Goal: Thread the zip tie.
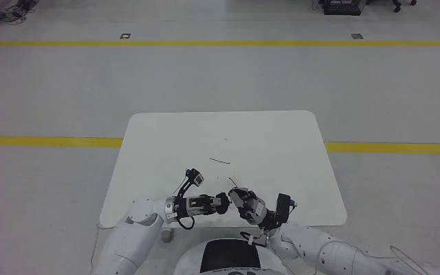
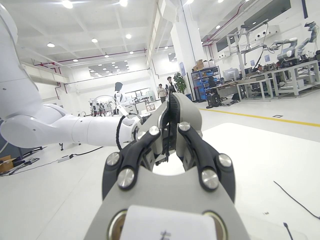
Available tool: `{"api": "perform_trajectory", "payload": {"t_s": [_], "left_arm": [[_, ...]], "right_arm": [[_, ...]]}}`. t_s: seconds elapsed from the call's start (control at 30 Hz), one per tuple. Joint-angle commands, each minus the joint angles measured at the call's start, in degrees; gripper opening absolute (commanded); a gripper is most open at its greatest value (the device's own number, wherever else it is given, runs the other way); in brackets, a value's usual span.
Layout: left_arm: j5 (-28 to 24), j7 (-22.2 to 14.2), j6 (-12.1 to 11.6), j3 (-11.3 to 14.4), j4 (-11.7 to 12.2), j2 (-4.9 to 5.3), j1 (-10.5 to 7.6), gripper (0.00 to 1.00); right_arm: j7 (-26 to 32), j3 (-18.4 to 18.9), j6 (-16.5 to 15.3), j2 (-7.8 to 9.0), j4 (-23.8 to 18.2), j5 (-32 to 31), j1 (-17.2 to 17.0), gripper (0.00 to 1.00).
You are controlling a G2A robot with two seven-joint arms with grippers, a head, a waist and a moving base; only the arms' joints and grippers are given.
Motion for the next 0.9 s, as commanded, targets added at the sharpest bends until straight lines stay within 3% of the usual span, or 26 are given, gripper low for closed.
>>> {"api": "perform_trajectory", "payload": {"t_s": [0.0,0.83,0.87], "left_arm": [[0.0,0.0,0.0,0.0,0.0,0.0,0.0,0.0],[0.0,0.0,0.0,0.0,0.0,0.0,0.0,0.0],[0.0,0.0,0.0,0.0,0.0,0.0,0.0,0.0]], "right_arm": [[-0.16,-0.07,0.0,0.04,0.08,-0.04,-0.04,0.0],[0.46,-0.5,0.0,1.81,-0.73,-0.23,-1.02,0.0],[0.5,-0.5,0.0,1.81,-0.8,-0.06,-1.08,0.31]]}}
